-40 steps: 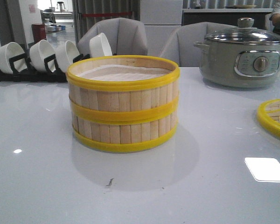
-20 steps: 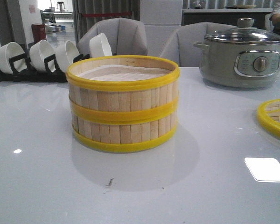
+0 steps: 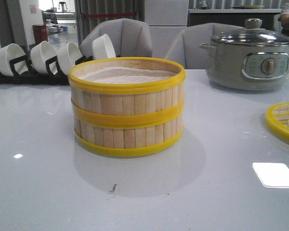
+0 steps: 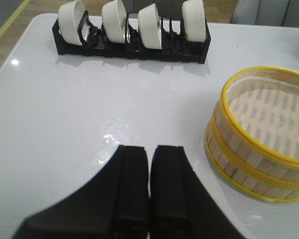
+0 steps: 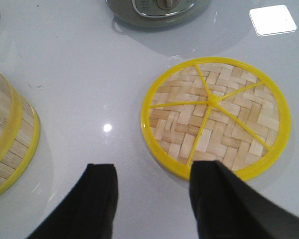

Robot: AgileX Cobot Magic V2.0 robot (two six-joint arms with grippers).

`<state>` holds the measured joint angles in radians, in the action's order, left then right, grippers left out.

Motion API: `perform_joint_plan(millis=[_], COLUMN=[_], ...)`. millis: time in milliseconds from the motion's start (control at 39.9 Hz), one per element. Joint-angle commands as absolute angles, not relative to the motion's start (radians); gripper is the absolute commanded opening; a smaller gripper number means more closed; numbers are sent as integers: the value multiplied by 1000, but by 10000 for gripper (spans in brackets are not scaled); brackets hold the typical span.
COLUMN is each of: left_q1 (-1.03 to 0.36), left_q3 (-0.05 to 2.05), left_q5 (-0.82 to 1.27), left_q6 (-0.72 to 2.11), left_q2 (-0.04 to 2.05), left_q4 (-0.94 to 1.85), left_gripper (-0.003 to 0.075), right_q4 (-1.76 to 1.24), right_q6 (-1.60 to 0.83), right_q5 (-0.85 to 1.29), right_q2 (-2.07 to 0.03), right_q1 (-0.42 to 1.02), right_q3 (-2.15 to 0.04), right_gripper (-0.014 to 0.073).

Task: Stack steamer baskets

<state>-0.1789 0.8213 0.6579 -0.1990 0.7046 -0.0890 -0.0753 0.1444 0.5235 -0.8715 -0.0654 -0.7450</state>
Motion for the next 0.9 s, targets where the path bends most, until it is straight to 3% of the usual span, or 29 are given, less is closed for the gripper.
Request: perform_joint_plan(millis=[0, 877], left_q1=[-176, -190], left_q3=[781, 485], left_q5=[538, 276], left_q6=[-210, -210], left_q2=[677, 515], left_q4=[-90, -93], left_gripper=[92, 92], right_q4=[-74, -74], right_q6=[139, 139], right_q5=[461, 472], right_q2=[-866, -866], right_q1=[-68, -68], right_q3=[-780, -779], right_gripper=[444, 444])
